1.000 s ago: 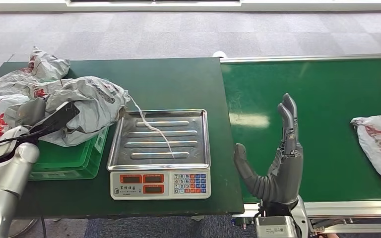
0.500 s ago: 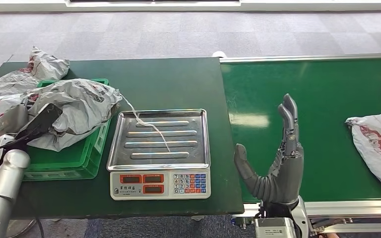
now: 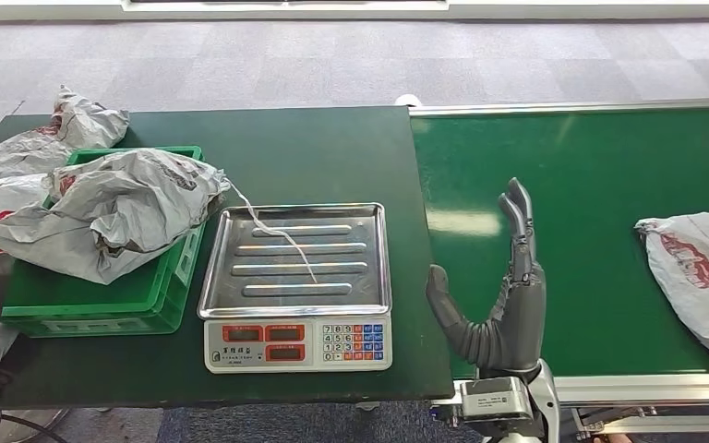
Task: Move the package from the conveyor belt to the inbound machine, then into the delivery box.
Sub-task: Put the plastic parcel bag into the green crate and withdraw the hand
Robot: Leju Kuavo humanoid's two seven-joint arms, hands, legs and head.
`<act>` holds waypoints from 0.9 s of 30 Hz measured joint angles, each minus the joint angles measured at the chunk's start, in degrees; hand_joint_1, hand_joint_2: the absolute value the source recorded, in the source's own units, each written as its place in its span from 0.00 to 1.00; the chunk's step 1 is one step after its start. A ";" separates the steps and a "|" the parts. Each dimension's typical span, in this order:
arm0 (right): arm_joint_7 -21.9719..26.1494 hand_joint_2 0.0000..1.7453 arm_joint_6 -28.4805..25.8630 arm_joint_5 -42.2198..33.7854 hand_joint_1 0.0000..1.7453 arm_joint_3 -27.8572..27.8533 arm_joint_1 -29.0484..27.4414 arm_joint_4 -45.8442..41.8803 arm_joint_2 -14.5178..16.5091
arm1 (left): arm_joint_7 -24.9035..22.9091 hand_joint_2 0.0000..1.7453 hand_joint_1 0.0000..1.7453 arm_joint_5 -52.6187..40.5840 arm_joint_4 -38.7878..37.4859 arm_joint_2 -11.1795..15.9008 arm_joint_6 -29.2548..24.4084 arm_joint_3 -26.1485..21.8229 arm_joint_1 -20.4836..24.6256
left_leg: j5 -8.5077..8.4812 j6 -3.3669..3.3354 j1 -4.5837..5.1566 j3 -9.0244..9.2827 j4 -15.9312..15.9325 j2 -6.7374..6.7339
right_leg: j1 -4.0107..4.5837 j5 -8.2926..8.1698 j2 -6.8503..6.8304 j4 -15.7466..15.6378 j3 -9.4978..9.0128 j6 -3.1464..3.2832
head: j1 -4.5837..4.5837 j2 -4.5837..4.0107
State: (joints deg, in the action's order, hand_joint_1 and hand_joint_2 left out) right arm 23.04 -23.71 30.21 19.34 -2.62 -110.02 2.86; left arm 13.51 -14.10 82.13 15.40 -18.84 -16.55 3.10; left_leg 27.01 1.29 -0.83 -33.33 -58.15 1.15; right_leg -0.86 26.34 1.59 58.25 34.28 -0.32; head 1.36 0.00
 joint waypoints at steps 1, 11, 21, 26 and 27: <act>-0.10 1.00 0.01 -0.02 0.00 0.05 0.04 0.15 0.00 | 0.03 0.00 0.00 0.06 0.87 -0.07 -0.14 -0.23 -0.50 | -0.01 0.00 -0.01 0.00 0.00 0.01 | 0.01 0.00 -0.05 0.00 -0.01 0.01 | 0.00 0.00; -7.23 0.00 5.91 -5.68 0.00 2.52 12.41 12.85 0.57 | 3.10 0.00 0.00 -1.47 20.29 -13.56 -9.69 -5.17 -11.39 | 0.01 -0.03 0.02 -0.29 -0.03 -0.18 | -0.04 -0.07 0.21 0.01 -0.10 -0.05 | -0.02 0.00; -9.10 0.00 10.93 -11.70 0.00 10.04 30.98 36.12 3.84 | 3.76 0.00 0.00 -0.61 37.48 -30.04 -5.87 -19.82 -16.45 | -0.28 0.02 -0.10 -0.14 -0.05 0.43 | 0.06 -0.12 -0.33 0.04 -0.06 -0.10 | -0.01 0.00; -11.90 1.00 13.55 -9.69 0.00 12.32 33.83 39.23 6.72 | 1.74 0.00 0.00 -2.89 41.10 -32.77 -10.03 -21.66 -18.12 | -0.27 0.03 -0.10 -0.15 -0.04 0.38 | 0.07 -0.10 -0.31 0.05 0.00 -0.07 | 0.00 0.00; -12.54 1.00 13.96 -8.98 0.00 12.61 34.45 39.76 7.27 | 1.24 0.00 0.00 -3.51 41.60 -33.14 -10.59 -21.66 -18.46 | -0.27 0.03 -0.10 -0.15 -0.04 0.38 | 0.07 -0.10 -0.32 0.05 0.00 -0.07 | 0.00 0.00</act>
State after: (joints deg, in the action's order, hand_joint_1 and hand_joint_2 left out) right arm 10.49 -9.75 21.23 31.95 31.83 -70.26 10.13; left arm 14.75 -17.61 123.73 -17.74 -29.44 -38.21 -15.36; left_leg 26.74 1.32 -0.93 -33.47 -58.19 1.53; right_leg -0.78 26.24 1.28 58.30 34.28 -0.39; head 1.36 0.00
